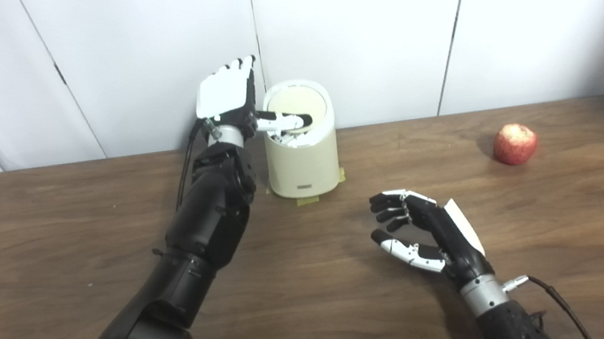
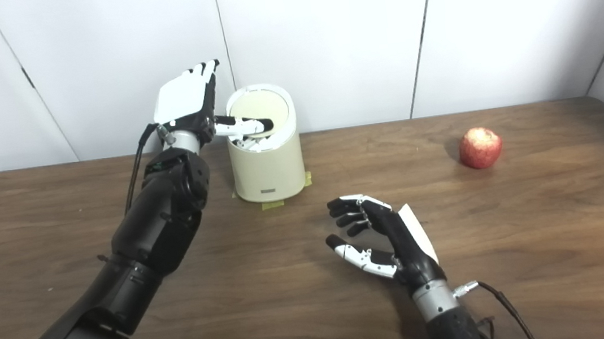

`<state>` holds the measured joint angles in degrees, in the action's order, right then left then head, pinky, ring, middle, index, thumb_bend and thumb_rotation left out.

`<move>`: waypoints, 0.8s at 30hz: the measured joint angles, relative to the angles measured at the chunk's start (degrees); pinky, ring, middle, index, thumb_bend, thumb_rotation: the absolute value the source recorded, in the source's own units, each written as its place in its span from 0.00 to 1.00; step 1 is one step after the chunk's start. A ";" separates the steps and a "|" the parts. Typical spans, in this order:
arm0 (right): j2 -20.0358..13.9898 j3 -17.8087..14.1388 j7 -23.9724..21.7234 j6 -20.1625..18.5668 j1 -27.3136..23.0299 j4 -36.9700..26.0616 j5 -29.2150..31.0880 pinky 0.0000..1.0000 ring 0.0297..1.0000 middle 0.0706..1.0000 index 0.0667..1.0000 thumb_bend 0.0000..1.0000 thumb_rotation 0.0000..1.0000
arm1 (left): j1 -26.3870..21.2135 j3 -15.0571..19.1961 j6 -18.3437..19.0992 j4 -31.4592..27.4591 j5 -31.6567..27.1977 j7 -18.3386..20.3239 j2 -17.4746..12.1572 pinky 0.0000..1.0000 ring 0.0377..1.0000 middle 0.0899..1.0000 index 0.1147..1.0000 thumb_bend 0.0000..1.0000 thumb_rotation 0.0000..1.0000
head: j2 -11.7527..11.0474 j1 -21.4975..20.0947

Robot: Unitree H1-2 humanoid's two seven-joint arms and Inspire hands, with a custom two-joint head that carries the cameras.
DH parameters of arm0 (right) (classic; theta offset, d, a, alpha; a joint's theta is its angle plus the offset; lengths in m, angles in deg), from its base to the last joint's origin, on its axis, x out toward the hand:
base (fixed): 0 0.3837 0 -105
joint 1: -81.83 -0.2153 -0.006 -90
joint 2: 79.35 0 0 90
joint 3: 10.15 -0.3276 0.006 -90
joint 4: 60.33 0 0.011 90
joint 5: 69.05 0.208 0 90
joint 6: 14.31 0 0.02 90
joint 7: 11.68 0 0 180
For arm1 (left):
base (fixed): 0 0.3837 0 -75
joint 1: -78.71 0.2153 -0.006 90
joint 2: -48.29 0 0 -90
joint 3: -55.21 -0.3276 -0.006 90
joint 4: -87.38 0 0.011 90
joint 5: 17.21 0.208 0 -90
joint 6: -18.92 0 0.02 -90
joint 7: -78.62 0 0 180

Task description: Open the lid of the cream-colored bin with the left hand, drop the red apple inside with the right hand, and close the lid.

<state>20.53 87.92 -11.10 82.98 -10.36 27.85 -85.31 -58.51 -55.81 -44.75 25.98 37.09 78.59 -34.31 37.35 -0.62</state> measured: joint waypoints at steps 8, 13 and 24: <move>0.00 0.01 0.00 -0.06 -0.03 -0.02 -0.10 0.56 0.64 0.65 0.65 0.24 0.26 | 0.56 0.17 -0.16 -2.11 -2.16 -1.03 0.04 1.00 1.00 1.00 1.00 0.66 0.95 | 0.00 0.00; -0.02 0.11 -0.01 -0.19 0.02 -0.16 -0.48 0.56 0.64 0.65 0.65 0.23 0.25 | 4.00 6.28 -0.83 -5.84 -11.81 -0.73 1.84 1.00 1.00 1.00 1.00 0.68 1.00 | 0.09 -0.26; 0.07 0.14 -0.07 -1.85 0.04 -0.47 -0.71 0.57 0.65 0.66 0.66 0.24 0.27 | 13.70 18.36 -18.71 -22.09 -34.89 -4.41 10.47 0.79 0.85 0.84 0.81 0.38 1.00 | 0.09 -0.44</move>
<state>20.60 88.06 -11.17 81.13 -10.32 27.38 -86.03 -44.81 -37.45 -63.47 3.90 2.20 74.18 -23.84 37.44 -1.05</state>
